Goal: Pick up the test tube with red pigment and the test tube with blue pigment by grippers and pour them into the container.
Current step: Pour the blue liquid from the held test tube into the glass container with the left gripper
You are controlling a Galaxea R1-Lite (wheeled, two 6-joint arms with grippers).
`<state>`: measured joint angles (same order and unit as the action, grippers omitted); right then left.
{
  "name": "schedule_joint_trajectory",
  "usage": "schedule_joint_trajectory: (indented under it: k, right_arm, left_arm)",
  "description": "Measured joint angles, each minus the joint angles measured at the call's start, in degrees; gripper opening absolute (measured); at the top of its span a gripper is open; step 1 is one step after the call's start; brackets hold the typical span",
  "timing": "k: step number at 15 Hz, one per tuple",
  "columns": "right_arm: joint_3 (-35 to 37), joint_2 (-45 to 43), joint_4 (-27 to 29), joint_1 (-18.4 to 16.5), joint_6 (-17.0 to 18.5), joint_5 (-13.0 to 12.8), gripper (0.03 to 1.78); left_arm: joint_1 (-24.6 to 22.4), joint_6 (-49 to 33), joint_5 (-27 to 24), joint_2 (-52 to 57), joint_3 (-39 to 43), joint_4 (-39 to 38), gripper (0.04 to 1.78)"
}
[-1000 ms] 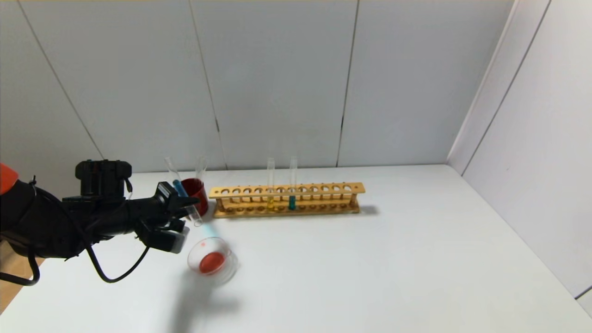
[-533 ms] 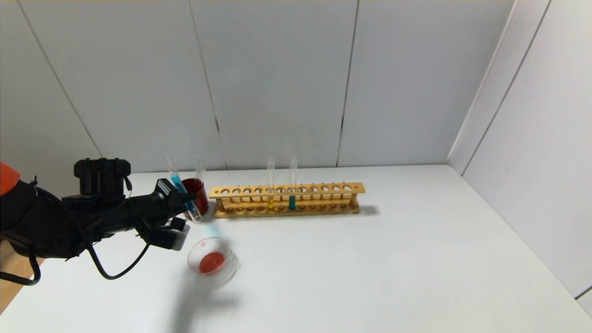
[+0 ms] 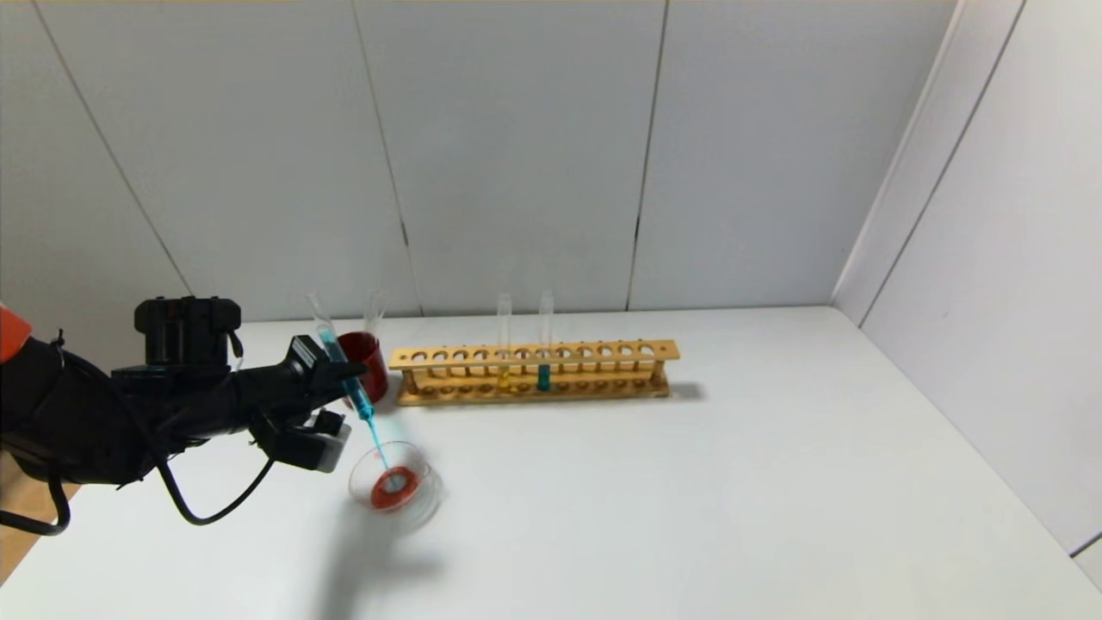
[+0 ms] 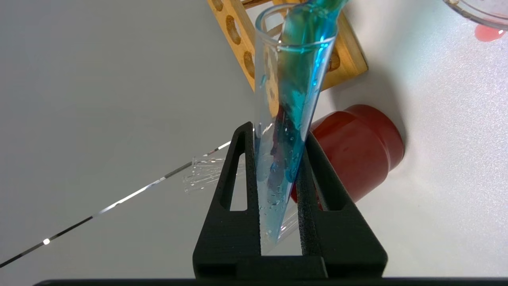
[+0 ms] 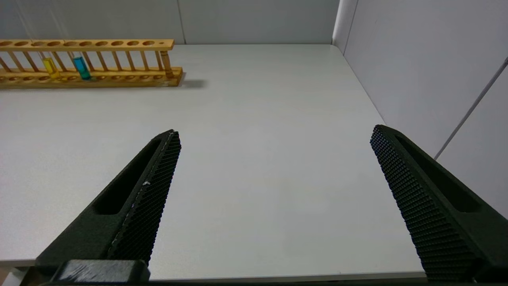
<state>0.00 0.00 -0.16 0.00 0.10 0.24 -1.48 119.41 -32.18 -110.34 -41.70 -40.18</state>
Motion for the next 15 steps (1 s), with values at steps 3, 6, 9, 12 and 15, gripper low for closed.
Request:
schedule_joint_trajectory:
  k: [3, 6, 9, 12, 15]
  right_arm:
    - [0.0, 0.0, 0.0, 0.0, 0.0, 0.0, 1.75]
    - [0.0, 0.0, 0.0, 0.0, 0.0, 0.0, 1.75]
    - [0.0, 0.0, 0.0, 0.0, 0.0, 0.0, 1.75]
    - [0.0, 0.0, 0.0, 0.0, 0.0, 0.0, 1.75]
    - [0.0, 0.0, 0.0, 0.0, 0.0, 0.0, 1.75]
  left_arm:
    - [0.0, 0.0, 0.0, 0.1, 0.4, 0.0, 0.31]
    - [0.0, 0.4, 0.0, 0.3, 0.7, -0.2, 0.31]
    - [0.0, 1.8, 0.0, 0.7, 0.7, -0.1, 0.31]
    - [0.0, 2.0, 0.1, 0.9, 0.7, -0.1, 0.31]
    - [0.1, 2.6, 0.1, 1.0, 0.9, -0.2, 0.31]
